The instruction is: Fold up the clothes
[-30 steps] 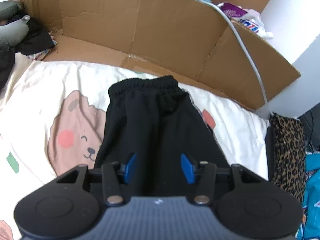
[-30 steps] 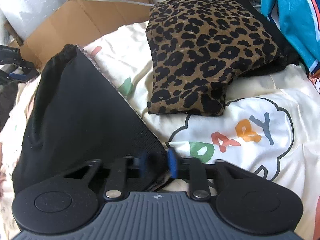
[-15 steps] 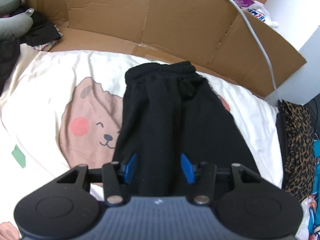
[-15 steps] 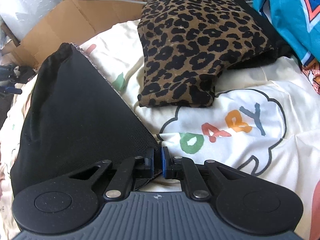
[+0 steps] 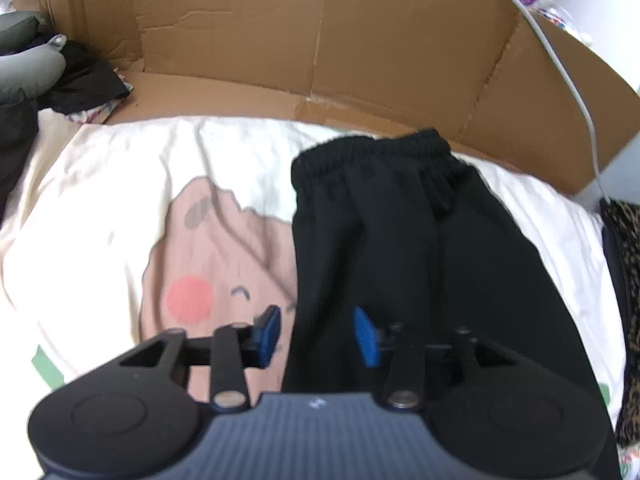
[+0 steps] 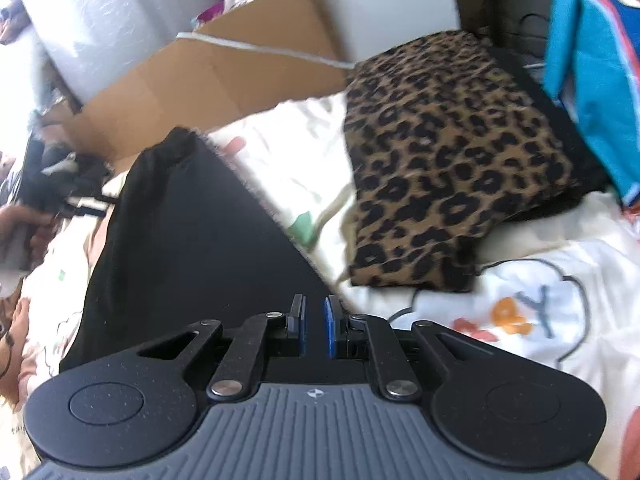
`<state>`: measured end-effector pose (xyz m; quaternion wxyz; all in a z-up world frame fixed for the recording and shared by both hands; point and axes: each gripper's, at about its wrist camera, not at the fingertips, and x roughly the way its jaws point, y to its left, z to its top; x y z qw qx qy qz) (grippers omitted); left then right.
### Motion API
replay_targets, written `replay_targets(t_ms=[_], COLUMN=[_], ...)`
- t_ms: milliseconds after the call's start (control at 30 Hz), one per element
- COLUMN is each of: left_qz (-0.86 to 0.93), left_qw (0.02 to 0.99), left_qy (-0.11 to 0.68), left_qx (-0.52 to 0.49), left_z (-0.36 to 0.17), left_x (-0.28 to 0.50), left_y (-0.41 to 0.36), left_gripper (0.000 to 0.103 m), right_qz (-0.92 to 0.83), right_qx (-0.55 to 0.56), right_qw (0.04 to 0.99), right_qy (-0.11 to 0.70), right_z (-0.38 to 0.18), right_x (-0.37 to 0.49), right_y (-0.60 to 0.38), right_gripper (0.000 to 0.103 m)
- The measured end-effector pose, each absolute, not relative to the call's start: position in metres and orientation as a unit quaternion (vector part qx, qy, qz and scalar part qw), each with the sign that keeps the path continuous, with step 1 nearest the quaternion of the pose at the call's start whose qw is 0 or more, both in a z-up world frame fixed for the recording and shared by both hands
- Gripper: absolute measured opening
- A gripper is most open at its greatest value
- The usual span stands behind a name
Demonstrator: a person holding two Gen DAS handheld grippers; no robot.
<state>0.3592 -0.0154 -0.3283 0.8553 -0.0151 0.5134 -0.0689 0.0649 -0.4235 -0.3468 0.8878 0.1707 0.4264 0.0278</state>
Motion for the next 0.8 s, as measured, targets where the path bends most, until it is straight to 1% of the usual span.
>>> replay_targets(t_ms=[33, 167, 233, 333, 367, 400, 433, 467, 500, 600, 700, 733, 800], left_qz=[-0.067, -0.064, -0.060, -0.059, -0.063, -0.066, -0.066, -0.063, -0.056, -0.041, -0.035, -0.029, -0.025], left_qw=[0.857, 0.857, 0.856, 0.856, 0.858, 0.861, 0.862, 0.863, 0.866, 0.872, 0.875, 0.877, 0.876], left_qy=[0.511, 0.511, 0.514, 0.512, 0.509, 0.504, 0.502, 0.501, 0.497, 0.488, 0.483, 0.479, 0.482], left_qx=[-0.010, -0.002, -0.012, -0.025, -0.022, -0.012, -0.002, 0.000, -0.003, -0.009, 0.003, 0.004, -0.005], left_z=[-0.330, -0.344, -0.353, -0.364, -0.366, -0.367, -0.368, -0.368, -0.366, -0.357, -0.346, -0.341, -0.333], left_x=[0.363, 0.378, 0.383, 0.386, 0.386, 0.385, 0.384, 0.383, 0.383, 0.379, 0.373, 0.369, 0.360], left_y=[-0.016, -0.019, -0.018, -0.015, -0.015, -0.015, -0.015, -0.013, -0.009, 0.002, 0.009, 0.013, 0.023], left_gripper=[0.054, 0.055, 0.057, 0.057, 0.047, 0.038, 0.026, 0.019, 0.017, 0.018, 0.026, 0.030, 0.032], right_qz=[0.031, 0.048, 0.058, 0.067, 0.065, 0.056, 0.046, 0.035, 0.018, -0.011, -0.018, -0.018, -0.018], right_qx=[0.170, 0.167, 0.156, 0.142, 0.136, 0.125, 0.114, 0.104, 0.101, 0.130, 0.137, 0.138, 0.143], right_qw=[0.886, 0.879, 0.878, 0.879, 0.878, 0.877, 0.876, 0.874, 0.872, 0.867, 0.866, 0.866, 0.866], right_qy=[0.430, 0.445, 0.448, 0.450, 0.454, 0.460, 0.467, 0.473, 0.480, 0.482, 0.481, 0.481, 0.479], right_z=[-0.351, -0.367, -0.373, -0.379, -0.381, -0.385, -0.388, -0.391, -0.395, -0.400, -0.401, -0.401, -0.401], right_x=[0.067, 0.077, 0.083, 0.090, 0.092, 0.094, 0.095, 0.096, 0.096, 0.092, 0.086, 0.085, 0.083], right_y=[-0.419, -0.402, -0.392, -0.381, -0.379, -0.379, -0.378, -0.378, -0.381, -0.396, -0.405, -0.406, -0.407], right_gripper=[0.010, 0.009, 0.010, 0.010, 0.010, 0.009, 0.010, 0.011, 0.012, 0.011, 0.011, 0.011, 0.011])
